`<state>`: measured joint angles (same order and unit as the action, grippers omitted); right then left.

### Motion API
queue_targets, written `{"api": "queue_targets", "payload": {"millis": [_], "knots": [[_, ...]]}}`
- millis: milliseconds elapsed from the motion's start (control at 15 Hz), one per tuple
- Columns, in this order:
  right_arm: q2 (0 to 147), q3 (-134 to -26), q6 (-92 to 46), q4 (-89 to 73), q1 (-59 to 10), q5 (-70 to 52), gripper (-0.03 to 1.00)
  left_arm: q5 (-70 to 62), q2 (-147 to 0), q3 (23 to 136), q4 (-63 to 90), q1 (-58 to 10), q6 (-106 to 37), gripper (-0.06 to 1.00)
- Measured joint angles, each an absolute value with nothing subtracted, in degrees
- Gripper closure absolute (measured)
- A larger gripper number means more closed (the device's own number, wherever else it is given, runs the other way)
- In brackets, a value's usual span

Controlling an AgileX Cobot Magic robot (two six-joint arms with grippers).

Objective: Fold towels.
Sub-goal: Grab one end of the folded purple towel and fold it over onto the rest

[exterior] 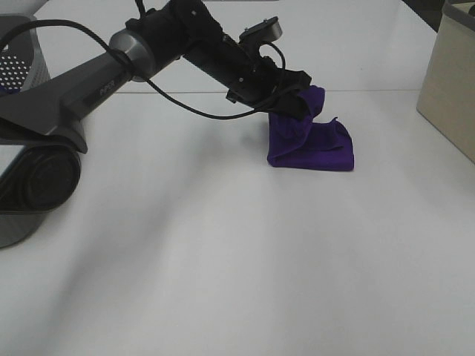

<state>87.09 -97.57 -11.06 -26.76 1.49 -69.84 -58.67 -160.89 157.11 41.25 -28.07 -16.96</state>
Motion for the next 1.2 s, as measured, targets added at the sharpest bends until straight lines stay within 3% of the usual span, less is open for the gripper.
{"api": "queue_targets", "payload": {"millis": [867,1000,1200], "knots": [[87.1,-97.6,-11.1,-29.3,1.5,-69.8,0.13,-48.5,-162.7,157.1,43.0,-29.9,-15.8,0.85],[87.1,-97.6,-11.1,-29.9,1.5,-69.8,0.13,-46.7,-164.0,157.1,44.3,-30.7,-15.9,0.75],[87.1,-97.6,-11.1,-30.0,1.5,-69.8,0.13,-45.0,-165.4,157.1,50.3,-31.2,-19.3,0.37]]}}
